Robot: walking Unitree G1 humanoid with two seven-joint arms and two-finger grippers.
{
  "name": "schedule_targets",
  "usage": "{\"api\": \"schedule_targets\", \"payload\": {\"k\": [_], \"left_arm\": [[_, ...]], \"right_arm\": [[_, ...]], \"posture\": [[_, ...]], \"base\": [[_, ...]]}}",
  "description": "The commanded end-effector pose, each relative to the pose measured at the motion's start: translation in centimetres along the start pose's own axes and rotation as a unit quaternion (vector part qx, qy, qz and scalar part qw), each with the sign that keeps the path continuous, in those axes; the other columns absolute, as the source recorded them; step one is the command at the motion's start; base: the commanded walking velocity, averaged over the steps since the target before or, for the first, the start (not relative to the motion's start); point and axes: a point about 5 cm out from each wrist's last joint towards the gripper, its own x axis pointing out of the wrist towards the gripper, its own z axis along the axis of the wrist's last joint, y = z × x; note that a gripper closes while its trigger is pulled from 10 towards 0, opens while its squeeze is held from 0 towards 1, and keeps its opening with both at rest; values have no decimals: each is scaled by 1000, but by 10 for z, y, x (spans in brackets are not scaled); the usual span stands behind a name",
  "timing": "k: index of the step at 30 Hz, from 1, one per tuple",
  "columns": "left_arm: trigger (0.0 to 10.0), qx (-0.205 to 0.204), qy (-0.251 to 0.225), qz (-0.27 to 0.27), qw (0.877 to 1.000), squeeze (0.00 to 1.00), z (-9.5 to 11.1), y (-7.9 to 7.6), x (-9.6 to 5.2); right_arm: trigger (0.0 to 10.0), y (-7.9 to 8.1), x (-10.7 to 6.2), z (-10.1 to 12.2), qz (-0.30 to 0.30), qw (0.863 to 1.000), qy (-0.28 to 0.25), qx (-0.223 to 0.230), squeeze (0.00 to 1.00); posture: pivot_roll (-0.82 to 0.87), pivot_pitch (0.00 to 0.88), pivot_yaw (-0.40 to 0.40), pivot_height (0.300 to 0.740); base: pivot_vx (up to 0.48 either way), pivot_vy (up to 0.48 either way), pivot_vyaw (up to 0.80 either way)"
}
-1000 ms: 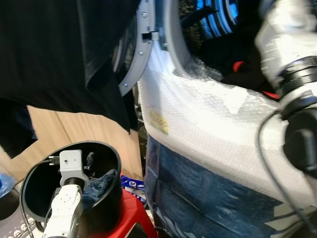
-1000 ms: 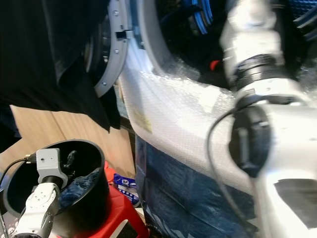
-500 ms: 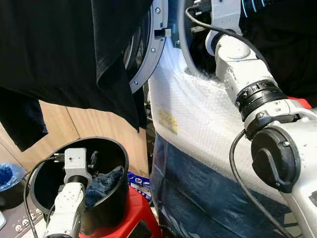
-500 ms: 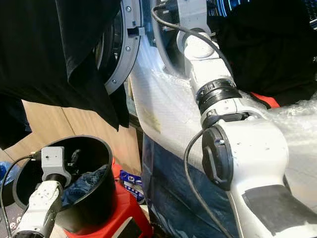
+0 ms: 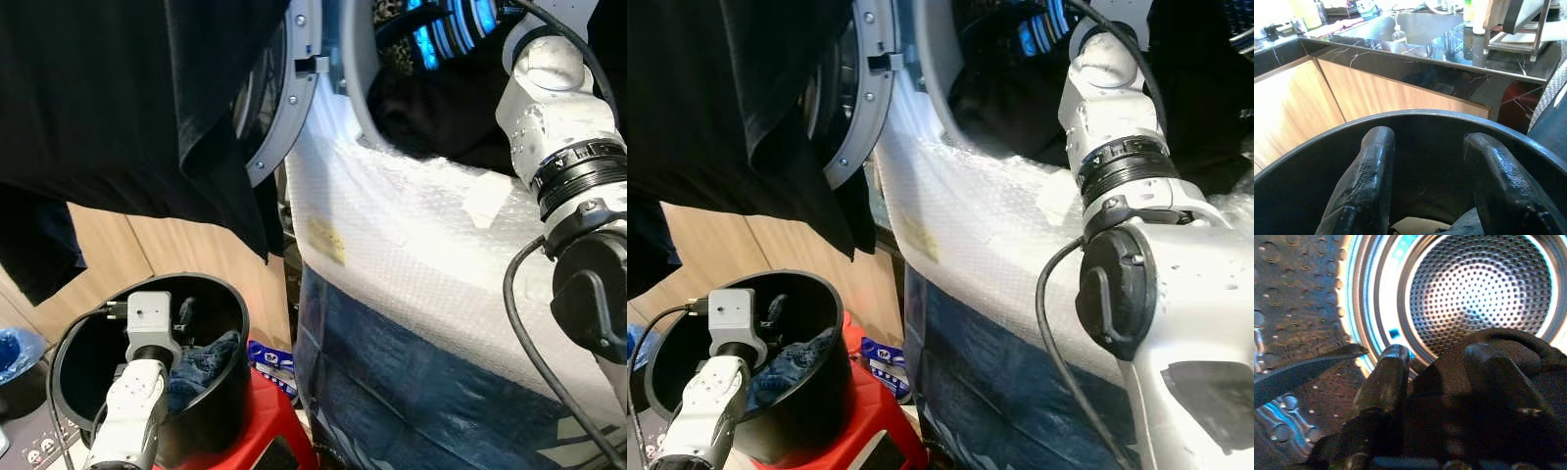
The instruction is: Clothes washing
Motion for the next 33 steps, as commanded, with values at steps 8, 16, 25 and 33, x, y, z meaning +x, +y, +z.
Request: {"api": "schedule_targets", "payload": {"k": [8,16,25,33], "left_arm": [[10000,8,6,-12,1000,0,-1,1,-3],[10000,14,10,-20,1000,0,-3,0,-5],[10000,23,16,-36,999,0,-7,-8,-9],[10000,18,23,-36,999,0,-12,-11,-13]], "right_arm": [[10000,-17,3,8,-22,998,-44,35,0],[10000,-35,3,-4,-19,997,-65,41,0],[10000,-45,-21,33,-15,982,-178,57,1000],[10000,-38,-61,34,87,980,-170,61,380]], "posture": [[46,0,127,740],[29,0,139,740],[19,0,137,740],[12,0,131,740]], "base": [[0,0,0],[0,0,0],[0,0,0],[0,0,0]]}}
